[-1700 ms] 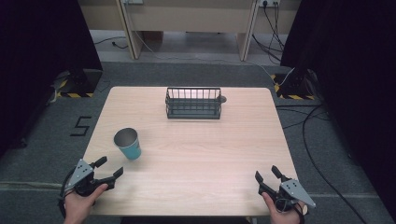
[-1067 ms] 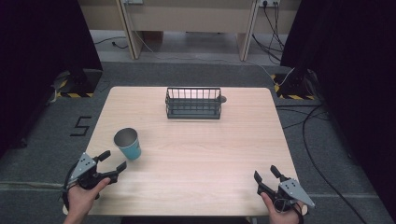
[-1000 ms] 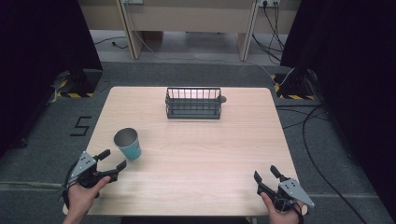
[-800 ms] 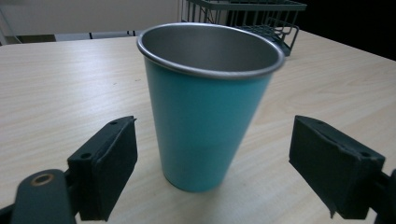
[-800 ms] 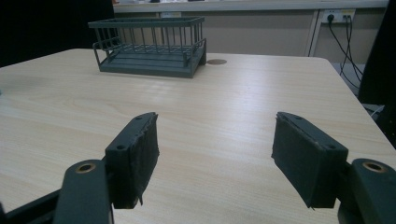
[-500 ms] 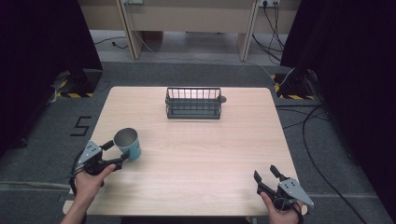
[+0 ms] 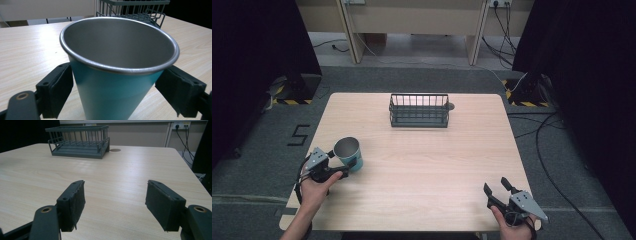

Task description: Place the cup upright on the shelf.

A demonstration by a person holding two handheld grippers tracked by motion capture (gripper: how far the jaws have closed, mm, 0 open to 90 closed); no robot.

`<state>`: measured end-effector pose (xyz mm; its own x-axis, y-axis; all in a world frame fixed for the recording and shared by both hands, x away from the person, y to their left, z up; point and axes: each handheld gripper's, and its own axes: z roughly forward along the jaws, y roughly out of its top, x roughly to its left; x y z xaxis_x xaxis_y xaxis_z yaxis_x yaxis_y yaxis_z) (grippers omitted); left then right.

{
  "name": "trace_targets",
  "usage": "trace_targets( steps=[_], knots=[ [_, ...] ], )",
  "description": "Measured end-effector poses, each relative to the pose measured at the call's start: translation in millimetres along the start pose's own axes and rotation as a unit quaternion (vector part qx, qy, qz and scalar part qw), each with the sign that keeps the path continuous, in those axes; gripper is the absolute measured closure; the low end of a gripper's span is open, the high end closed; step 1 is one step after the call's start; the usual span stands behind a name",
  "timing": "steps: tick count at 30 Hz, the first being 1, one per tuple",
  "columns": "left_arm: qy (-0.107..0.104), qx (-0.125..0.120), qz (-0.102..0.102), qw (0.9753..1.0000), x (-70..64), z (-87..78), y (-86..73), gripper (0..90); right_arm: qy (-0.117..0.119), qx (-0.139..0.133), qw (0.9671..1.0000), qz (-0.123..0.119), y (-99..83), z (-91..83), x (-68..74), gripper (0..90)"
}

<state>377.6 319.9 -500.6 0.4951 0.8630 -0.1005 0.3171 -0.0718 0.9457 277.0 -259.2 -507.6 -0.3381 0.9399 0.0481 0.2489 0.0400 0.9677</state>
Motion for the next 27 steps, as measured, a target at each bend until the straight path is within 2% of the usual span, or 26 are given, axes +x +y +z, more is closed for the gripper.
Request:
trace_targets(
  steps=[4,15,27],
  knots=[
    [-0.001,0.001,0.005,1.0000,0.4,4.7,2.0,13.8,-0.001,0.001,1.0000,-0.002,0.2,-0.1,0.1,32.3],
    [-0.006,-0.005,-0.004,1.0000,1.4,17.1,2.2,13.8,0.001,0.005,1.0000,-0.005,-0.5,1.3,0.8,32.5],
    [-0.004,-0.007,-0.003,1.0000,0.6,27.4,1.2,15.2,0.000,0.008,1.0000,-0.006,-1.2,2.3,0.7,33.0]
  ],
)
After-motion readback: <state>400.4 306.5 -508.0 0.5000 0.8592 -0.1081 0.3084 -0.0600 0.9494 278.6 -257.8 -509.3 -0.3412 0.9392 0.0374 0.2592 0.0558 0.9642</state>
